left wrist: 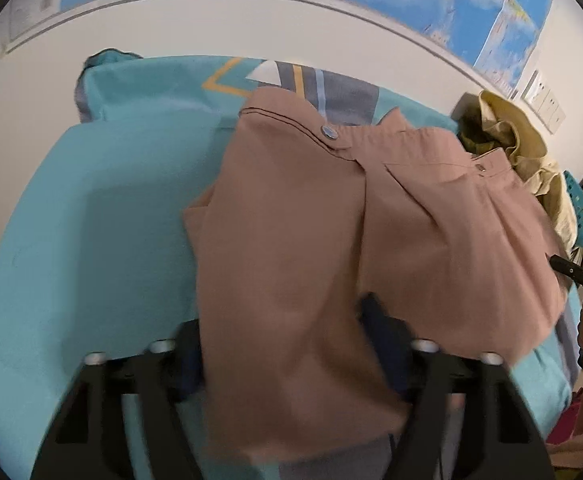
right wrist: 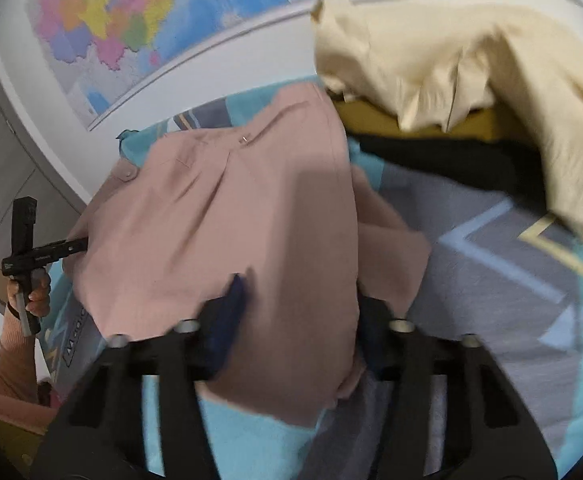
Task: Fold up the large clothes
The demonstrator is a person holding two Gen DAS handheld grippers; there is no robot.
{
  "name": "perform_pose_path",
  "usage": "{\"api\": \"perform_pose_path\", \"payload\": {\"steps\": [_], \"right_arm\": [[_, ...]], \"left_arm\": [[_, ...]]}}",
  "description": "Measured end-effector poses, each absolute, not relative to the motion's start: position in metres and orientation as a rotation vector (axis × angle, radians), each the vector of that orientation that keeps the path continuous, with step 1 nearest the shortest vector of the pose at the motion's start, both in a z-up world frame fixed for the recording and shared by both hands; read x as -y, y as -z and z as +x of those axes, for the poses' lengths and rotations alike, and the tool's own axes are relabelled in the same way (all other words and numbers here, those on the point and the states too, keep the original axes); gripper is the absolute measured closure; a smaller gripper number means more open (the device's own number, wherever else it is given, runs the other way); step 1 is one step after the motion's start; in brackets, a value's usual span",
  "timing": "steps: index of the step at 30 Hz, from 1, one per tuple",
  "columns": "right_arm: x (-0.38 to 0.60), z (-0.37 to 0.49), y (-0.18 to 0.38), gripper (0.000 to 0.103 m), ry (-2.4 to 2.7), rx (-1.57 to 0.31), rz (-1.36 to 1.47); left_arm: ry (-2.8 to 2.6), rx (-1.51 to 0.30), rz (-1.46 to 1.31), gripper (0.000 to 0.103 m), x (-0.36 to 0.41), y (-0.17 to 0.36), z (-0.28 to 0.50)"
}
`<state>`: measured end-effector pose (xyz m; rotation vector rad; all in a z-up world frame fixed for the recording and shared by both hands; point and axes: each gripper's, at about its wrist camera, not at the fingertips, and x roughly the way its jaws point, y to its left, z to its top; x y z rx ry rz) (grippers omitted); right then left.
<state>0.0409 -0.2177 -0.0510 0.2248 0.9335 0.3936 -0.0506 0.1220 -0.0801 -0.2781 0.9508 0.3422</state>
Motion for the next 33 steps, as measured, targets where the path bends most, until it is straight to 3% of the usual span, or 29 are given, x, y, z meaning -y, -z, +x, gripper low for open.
{"api": "perform_pose_path", "payload": {"steps": [1, 2, 3, 7, 9, 10, 11, 12, 14, 17, 19, 20, 21, 22, 23, 24, 29, 33], "right_arm": [[0.218, 0.042, 0.052, 0.076, -0.397, -0.928, 0.232], [0.221, 0.041, 0.048, 0.089, -0.392, -0.911, 0.241], [0.224, 0.04, 0.043, 0.098, -0.396, -0.889, 0.264], [0.232, 0.033, 0.027, 0.098, -0.376, -0.845, 0.252], [0.229, 0.041, 0.041, 0.082, -0.364, -0.935, 0.245], [0.231, 0.043, 0.044, 0.078, -0.36, -0.941, 0.25], [0.233, 0.043, 0.044, 0.065, -0.367, -0.936, 0.262], [0.234, 0.045, 0.042, 0.05, -0.385, -0.929, 0.268], [0.232, 0.049, 0.034, 0.034, -0.376, -0.897, 0.249], [0.228, 0.072, 0.03, 0.034, -0.382, -0.894, 0.258], [0.225, 0.092, 0.034, 0.034, -0.384, -0.92, 0.29], [0.222, 0.099, 0.036, 0.04, -0.385, -0.932, 0.294], [0.221, 0.109, 0.04, 0.058, -0.372, -0.949, 0.3], [0.219, 0.117, 0.045, 0.069, -0.381, -0.974, 0.309], [0.217, 0.12, 0.046, 0.094, -0.392, -0.983, 0.307], [0.217, 0.12, 0.041, 0.1, -0.392, -0.949, 0.316], [0.237, 0.094, 0.014, 0.1, -0.395, -0.772, 0.388], [0.246, 0.103, 0.053, 0.098, -0.31, -0.928, 0.417]], "left_arm": [[-0.342, -0.948, -0.262, 0.074, -0.123, 0.08, -0.046], [-0.353, -0.941, -0.247, 0.091, -0.124, 0.077, -0.041], [-0.363, -0.926, -0.241, 0.096, -0.126, 0.072, -0.037], [-0.355, -0.827, -0.168, 0.098, -0.122, 0.039, -0.016], [-0.342, -0.864, -0.132, 0.092, -0.121, 0.043, -0.004], [-0.318, -0.899, -0.127, 0.075, -0.122, 0.048, 0.001], [-0.289, -0.939, -0.159, 0.049, -0.129, 0.054, 0.006], [-0.303, -0.939, -0.18, 0.044, -0.134, 0.057, 0.005], [-0.31, -0.94, -0.213, 0.037, -0.143, 0.059, 0.008], [-0.245, -0.917, -0.282, 0.03, -0.154, 0.057, 0.014], [-0.285, -0.926, -0.275, 0.033, -0.16, 0.059, 0.024], [-0.281, -0.934, -0.276, 0.048, -0.163, 0.061, 0.028], [-0.275, -0.942, -0.277, 0.06, -0.164, 0.063, 0.034], [-0.281, -0.949, -0.27, 0.085, -0.166, 0.065, 0.042], [-0.307, -0.947, -0.242, 0.1, -0.166, 0.065, 0.048], [-0.33, -0.931, -0.212, 0.1, -0.164, 0.062, 0.052], [-0.307, -0.757, -0.119, 0.101, -0.145, 0.023, 0.053], [-0.356, -0.84, -0.134, 0.099, -0.157, 0.045, 0.072]]}}
